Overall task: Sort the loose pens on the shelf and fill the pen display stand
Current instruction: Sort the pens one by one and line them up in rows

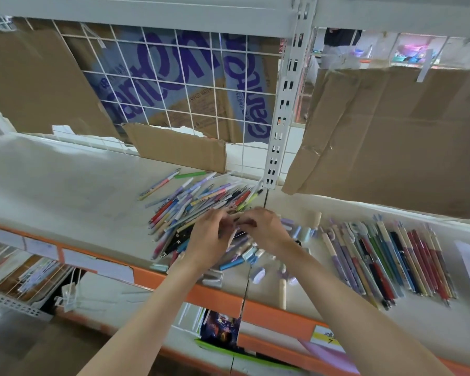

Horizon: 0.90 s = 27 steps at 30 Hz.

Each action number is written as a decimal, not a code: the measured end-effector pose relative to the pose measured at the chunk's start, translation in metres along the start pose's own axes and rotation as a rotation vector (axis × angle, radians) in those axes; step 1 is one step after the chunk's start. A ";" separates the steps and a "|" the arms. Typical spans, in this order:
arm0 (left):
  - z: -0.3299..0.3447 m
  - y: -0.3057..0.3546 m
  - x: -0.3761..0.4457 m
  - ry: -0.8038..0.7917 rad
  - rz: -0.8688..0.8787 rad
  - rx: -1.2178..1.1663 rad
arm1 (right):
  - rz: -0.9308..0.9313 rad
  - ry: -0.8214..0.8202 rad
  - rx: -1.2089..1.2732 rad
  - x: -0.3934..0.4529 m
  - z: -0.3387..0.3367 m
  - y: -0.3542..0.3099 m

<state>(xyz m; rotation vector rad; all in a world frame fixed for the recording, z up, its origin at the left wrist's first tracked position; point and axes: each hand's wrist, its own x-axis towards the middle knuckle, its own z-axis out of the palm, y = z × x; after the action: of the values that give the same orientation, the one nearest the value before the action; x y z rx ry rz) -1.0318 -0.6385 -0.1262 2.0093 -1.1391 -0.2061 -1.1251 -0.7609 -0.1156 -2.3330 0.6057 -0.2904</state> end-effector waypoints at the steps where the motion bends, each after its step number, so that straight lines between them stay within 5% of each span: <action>1: 0.000 -0.002 -0.001 0.022 0.010 0.047 | 0.008 0.006 -0.008 -0.001 -0.002 0.002; 6: -0.003 -0.014 -0.013 0.032 0.006 0.291 | 0.078 0.005 -0.035 0.001 0.002 0.000; 13: -0.002 -0.013 -0.018 -0.003 0.004 0.307 | 0.270 -0.096 -0.276 0.011 0.014 -0.015; 16: 0.002 -0.010 -0.019 0.014 0.023 0.293 | 0.338 -0.092 -0.079 0.011 0.004 -0.011; 22: 0.015 -0.002 -0.012 -0.074 0.038 0.434 | 0.471 0.211 0.458 0.002 -0.027 0.012; 27: 0.015 0.001 -0.004 -0.106 0.085 0.532 | 0.435 0.246 0.697 -0.016 -0.036 0.027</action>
<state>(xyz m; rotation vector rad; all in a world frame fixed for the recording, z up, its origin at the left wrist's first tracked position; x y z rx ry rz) -1.0420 -0.6440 -0.1369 2.4235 -1.4580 0.0432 -1.1611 -0.7908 -0.1082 -1.4680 0.9353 -0.4937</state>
